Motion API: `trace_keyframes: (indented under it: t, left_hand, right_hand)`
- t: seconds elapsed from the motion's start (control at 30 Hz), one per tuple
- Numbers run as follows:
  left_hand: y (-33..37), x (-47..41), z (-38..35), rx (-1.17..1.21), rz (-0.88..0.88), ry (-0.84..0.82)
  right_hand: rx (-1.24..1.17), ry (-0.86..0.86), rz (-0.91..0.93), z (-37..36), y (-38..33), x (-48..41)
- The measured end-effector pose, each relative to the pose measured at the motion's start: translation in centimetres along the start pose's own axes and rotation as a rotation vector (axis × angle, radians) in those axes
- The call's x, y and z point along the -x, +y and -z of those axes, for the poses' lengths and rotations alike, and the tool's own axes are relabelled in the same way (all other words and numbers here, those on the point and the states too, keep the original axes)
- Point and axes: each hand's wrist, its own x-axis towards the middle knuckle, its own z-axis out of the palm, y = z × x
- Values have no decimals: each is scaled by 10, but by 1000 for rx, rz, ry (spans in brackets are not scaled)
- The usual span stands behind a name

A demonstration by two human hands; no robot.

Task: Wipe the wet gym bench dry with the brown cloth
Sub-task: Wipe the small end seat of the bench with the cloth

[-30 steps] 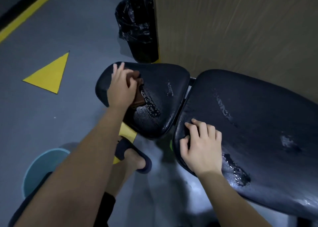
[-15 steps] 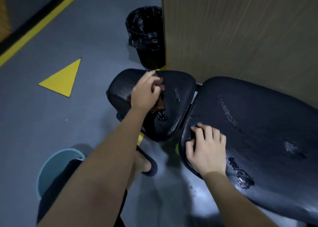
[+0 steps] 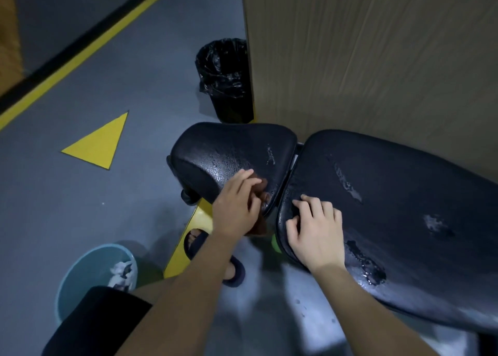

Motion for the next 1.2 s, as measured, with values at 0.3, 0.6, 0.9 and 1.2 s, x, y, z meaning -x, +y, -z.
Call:
trace_keyframes:
  t: [0.3, 0.6, 0.9, 1.2]
  left_hand:
    - [-48, -124, 1, -6, 182, -54]
    - [-48, -206, -25, -134, 234, -124]
    - [-18, -113, -15, -156, -8, -143]
    - [20, 8, -4, -66, 134, 18]
  right_hand:
    - [-9, 82, 11, -7, 0, -5]
    - [-17, 62, 15, -9, 2, -9]
    - [-29, -2, -18, 0, -1, -8]
    - [-4, -75, -22, 5, 0, -2]
